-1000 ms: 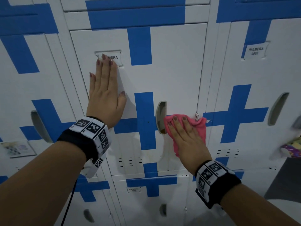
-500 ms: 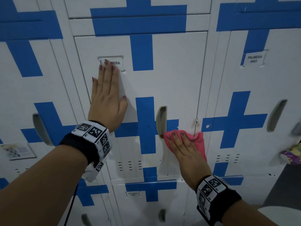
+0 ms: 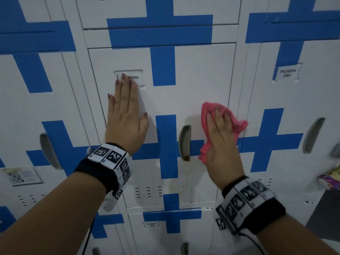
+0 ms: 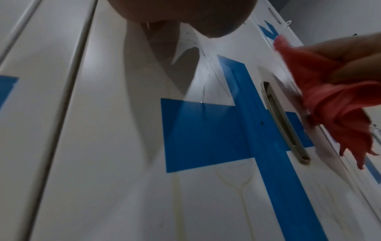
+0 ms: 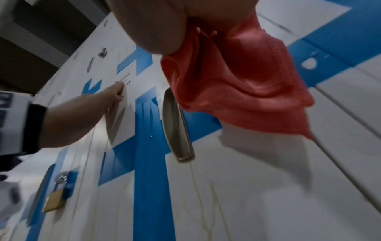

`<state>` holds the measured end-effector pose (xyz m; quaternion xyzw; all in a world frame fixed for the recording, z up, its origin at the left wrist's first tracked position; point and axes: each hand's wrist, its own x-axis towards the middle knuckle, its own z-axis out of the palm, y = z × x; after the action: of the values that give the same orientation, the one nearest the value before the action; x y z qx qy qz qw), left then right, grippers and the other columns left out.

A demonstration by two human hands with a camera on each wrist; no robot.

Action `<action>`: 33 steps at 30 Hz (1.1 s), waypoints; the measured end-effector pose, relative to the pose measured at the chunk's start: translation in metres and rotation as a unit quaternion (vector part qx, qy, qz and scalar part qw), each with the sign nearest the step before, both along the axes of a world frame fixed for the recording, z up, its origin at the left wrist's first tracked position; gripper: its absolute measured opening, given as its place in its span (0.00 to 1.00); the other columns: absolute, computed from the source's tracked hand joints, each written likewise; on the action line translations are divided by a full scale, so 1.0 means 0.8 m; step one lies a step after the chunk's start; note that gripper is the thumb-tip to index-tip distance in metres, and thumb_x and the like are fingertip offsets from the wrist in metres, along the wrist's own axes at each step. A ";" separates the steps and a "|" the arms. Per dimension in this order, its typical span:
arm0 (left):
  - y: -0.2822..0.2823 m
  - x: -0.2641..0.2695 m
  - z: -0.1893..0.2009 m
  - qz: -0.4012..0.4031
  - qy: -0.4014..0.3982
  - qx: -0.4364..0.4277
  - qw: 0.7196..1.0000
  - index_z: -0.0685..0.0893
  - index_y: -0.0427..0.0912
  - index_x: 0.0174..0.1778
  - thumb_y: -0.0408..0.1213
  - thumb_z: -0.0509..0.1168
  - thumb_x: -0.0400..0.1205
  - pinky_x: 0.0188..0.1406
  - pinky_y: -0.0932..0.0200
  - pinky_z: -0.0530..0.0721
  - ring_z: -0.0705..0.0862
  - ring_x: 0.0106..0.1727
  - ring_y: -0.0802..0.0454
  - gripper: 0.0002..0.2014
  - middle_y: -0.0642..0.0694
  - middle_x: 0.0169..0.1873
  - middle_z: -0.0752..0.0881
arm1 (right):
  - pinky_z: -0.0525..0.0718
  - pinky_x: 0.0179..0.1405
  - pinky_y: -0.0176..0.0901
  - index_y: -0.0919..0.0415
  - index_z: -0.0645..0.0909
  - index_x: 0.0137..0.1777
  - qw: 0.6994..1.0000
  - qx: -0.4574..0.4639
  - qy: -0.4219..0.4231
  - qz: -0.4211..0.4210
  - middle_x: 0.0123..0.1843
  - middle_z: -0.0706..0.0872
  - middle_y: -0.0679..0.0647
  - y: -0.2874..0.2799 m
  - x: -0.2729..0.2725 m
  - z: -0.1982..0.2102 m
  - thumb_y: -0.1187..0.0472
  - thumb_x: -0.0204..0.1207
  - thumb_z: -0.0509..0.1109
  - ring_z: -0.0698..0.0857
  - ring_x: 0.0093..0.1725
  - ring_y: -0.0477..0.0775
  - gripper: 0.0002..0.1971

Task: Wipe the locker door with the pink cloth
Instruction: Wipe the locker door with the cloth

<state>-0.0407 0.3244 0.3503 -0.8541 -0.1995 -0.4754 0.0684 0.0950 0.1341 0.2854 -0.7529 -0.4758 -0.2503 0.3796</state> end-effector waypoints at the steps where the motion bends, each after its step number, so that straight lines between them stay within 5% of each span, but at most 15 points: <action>1: 0.000 -0.001 0.000 0.000 0.002 0.000 1.000 0.42 0.38 0.82 0.41 0.52 0.80 0.81 0.47 0.38 0.37 0.82 0.52 0.37 0.41 0.83 0.41 | 0.39 0.79 0.50 0.43 0.34 0.79 1.000 -0.012 -0.008 -0.019 0.79 0.30 0.34 0.007 0.004 0.011 0.70 0.66 0.77 0.31 0.80 0.44 0.58; 5: 0.000 -0.004 0.001 0.002 0.008 0.003 1.000 0.41 0.39 0.82 0.42 0.51 0.80 0.81 0.49 0.37 0.36 0.82 0.52 0.37 0.42 0.83 0.41 | 0.27 0.76 0.43 0.47 0.32 0.80 0.994 -0.081 -0.047 -0.060 0.81 0.30 0.41 0.024 0.015 0.006 0.65 0.67 0.76 0.26 0.79 0.50 0.57; 13: -0.005 0.000 -0.005 -0.003 -0.002 -0.010 1.000 0.41 0.39 0.82 0.42 0.51 0.80 0.81 0.48 0.37 0.37 0.82 0.51 0.37 0.43 0.83 0.41 | 0.31 0.80 0.45 0.49 0.40 0.83 0.986 -0.152 -0.064 -0.036 0.84 0.39 0.46 0.015 0.012 -0.053 0.73 0.72 0.64 0.34 0.82 0.49 0.47; 21: -0.001 -0.003 -0.005 -0.006 0.010 -0.010 1.000 0.41 0.40 0.82 0.43 0.49 0.79 0.81 0.50 0.37 0.37 0.82 0.51 0.37 0.43 0.83 0.40 | 0.38 0.82 0.54 0.49 0.37 0.83 0.975 -0.216 -0.048 -0.036 0.85 0.39 0.46 0.005 0.016 -0.109 0.74 0.64 0.70 0.34 0.82 0.52 0.56; 26: -0.002 -0.003 -0.005 -0.006 0.009 -0.010 1.000 0.41 0.40 0.82 0.44 0.49 0.79 0.81 0.50 0.37 0.36 0.82 0.53 0.37 0.44 0.83 0.40 | 0.55 0.74 0.60 0.51 0.44 0.83 0.973 -0.223 -0.054 -0.020 0.83 0.56 0.50 -0.006 0.008 -0.129 0.75 0.51 0.79 0.49 0.83 0.57 0.64; 28: -0.003 -0.003 -0.005 -0.005 0.012 -0.012 1.000 0.40 0.40 0.82 0.44 0.49 0.80 0.80 0.50 0.37 0.35 0.82 0.53 0.37 0.44 0.83 0.39 | 0.57 0.78 0.57 0.50 0.51 0.82 0.976 -0.211 -0.046 -0.010 0.81 0.61 0.47 -0.012 0.004 -0.131 0.74 0.53 0.79 0.60 0.81 0.58 0.58; 30: -0.004 -0.003 -0.005 -0.004 0.014 -0.013 1.000 0.40 0.40 0.82 0.44 0.50 0.80 0.80 0.49 0.36 0.35 0.82 0.51 0.37 0.44 0.83 0.39 | 0.57 0.80 0.53 0.48 0.60 0.78 0.988 -0.154 0.007 0.013 0.78 0.62 0.41 -0.014 -0.005 -0.120 0.73 0.67 0.70 0.63 0.80 0.52 0.42; 33: -0.007 -0.004 -0.004 -0.007 0.012 -0.017 1.000 0.42 0.39 0.83 0.46 0.51 0.79 0.80 0.49 0.37 0.37 0.83 0.50 0.38 0.43 0.83 0.40 | 0.76 0.70 0.45 0.41 0.78 0.67 0.980 -0.016 0.181 0.077 0.66 0.81 0.38 -0.023 -0.027 -0.079 0.68 0.81 0.53 0.78 0.65 0.37 0.24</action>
<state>-0.0436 0.3187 0.3471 -0.8622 -0.2010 -0.4620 0.0528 0.0738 0.1156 0.2219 -0.7525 -0.4599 -0.0724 0.4659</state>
